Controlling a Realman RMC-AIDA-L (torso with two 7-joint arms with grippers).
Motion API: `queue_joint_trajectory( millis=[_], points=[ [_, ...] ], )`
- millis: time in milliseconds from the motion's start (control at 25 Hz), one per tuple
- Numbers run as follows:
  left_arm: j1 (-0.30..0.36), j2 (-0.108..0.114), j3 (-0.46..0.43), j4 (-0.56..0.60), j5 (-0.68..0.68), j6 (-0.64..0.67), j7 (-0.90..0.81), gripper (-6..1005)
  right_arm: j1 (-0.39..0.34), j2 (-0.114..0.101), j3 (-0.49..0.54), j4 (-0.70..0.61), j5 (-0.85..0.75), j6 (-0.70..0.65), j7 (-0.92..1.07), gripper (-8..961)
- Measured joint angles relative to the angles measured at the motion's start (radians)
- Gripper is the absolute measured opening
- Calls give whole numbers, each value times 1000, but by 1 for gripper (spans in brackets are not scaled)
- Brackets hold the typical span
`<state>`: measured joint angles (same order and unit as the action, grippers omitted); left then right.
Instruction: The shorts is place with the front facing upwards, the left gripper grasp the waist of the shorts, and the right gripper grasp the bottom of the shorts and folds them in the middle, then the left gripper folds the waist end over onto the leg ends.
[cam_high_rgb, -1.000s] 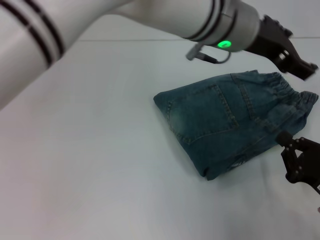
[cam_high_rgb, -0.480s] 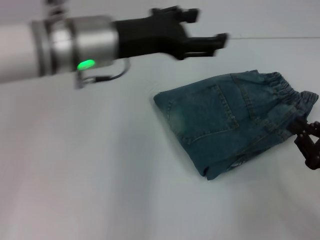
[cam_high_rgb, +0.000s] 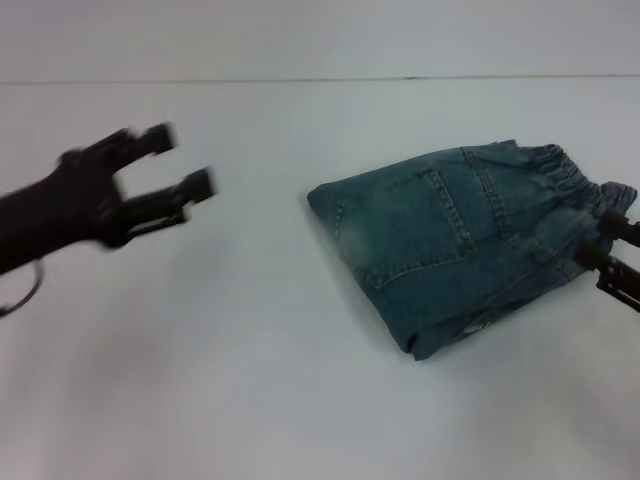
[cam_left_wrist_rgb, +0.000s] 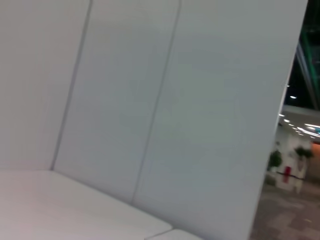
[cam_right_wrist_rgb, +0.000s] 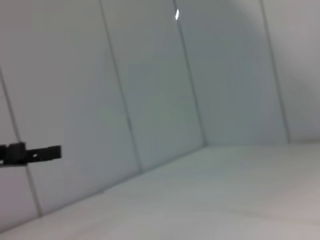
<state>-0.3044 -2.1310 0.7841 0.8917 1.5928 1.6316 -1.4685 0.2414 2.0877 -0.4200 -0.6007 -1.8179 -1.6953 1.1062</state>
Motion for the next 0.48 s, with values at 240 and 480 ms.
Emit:
queue_joint_trajectory(
  millis=[240, 480],
  points=[
    [109, 75, -41, -136, 5, 39, 123, 921, -3, 2, -14, -165, -91, -42, 136, 586],
    [168, 93, -75, -143, 48, 86, 180, 922, -25, 3, -10, -284, -136, -77, 182, 824]
  ],
)
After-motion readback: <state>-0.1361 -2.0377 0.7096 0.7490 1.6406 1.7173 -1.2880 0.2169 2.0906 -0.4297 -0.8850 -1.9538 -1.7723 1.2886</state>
